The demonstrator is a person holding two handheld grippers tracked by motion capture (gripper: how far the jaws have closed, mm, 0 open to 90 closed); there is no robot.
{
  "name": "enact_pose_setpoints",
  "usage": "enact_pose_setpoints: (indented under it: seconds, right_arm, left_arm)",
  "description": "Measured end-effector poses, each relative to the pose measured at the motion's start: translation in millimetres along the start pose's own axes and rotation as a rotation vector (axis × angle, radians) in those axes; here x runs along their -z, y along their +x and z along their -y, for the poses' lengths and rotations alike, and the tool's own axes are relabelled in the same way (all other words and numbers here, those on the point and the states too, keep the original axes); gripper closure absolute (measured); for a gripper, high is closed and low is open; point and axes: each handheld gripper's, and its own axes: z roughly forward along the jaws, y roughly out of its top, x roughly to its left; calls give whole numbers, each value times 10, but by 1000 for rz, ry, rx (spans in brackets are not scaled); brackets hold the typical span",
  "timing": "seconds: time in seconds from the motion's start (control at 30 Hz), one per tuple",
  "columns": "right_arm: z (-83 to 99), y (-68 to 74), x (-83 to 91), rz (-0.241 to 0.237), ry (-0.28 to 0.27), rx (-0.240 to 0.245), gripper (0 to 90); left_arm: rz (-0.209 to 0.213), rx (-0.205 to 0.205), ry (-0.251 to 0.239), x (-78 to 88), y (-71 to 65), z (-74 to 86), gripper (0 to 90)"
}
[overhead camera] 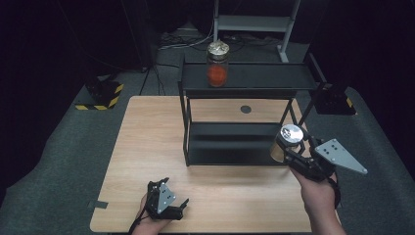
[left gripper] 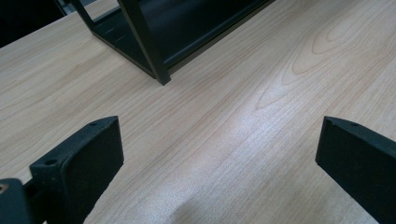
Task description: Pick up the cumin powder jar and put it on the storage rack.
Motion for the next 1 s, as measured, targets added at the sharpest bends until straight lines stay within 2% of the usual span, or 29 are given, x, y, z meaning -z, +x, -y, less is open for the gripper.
enact_pose_setpoints:
  seconds: [0.2, 0.77, 1.0]
  right_arm:
    - [-149, 1, -24, 8, -17, 23, 345]
    - [-477, -27, -127, 14, -66, 9, 345]
    - [-582, -32, -180, 24, -80, 22, 346]
  left_arm:
    - [-2, -3, 2, -2, -6, -4, 11]
    - [3, -5, -3, 2, 1, 5, 11]
    - [4, -3, -7, 3, 2, 12, 11]
